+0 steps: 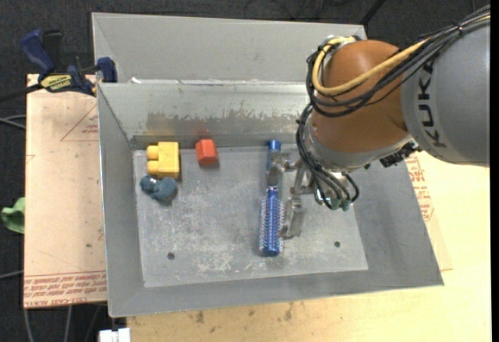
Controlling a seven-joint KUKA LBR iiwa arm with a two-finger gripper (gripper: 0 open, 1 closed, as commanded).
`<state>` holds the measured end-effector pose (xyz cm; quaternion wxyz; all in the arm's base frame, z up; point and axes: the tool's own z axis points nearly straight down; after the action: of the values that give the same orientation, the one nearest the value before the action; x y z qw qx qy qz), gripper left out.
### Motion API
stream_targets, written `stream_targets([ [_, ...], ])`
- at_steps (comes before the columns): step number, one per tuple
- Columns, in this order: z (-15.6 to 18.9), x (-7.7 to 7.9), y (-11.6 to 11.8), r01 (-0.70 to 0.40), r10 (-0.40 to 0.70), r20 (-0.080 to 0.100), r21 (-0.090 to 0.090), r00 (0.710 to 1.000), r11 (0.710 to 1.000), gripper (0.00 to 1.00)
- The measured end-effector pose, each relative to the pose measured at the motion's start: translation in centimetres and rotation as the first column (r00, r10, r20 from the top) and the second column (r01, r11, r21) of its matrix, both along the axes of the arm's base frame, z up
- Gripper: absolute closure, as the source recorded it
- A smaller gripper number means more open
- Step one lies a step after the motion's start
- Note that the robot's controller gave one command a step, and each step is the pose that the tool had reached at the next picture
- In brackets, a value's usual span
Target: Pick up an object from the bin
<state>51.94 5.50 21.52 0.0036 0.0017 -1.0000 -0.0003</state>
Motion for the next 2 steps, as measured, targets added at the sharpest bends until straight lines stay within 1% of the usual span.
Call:
stream_targets([
  [1,-14.5,2.4,-0.1,-0.528,0.528,0.001,0.003,0.849,0.849,0.00],
  [2,-14.5,3.7,-0.3,-0.723,0.723,0.010,-0.001,0.691,0.691,0.00],
])
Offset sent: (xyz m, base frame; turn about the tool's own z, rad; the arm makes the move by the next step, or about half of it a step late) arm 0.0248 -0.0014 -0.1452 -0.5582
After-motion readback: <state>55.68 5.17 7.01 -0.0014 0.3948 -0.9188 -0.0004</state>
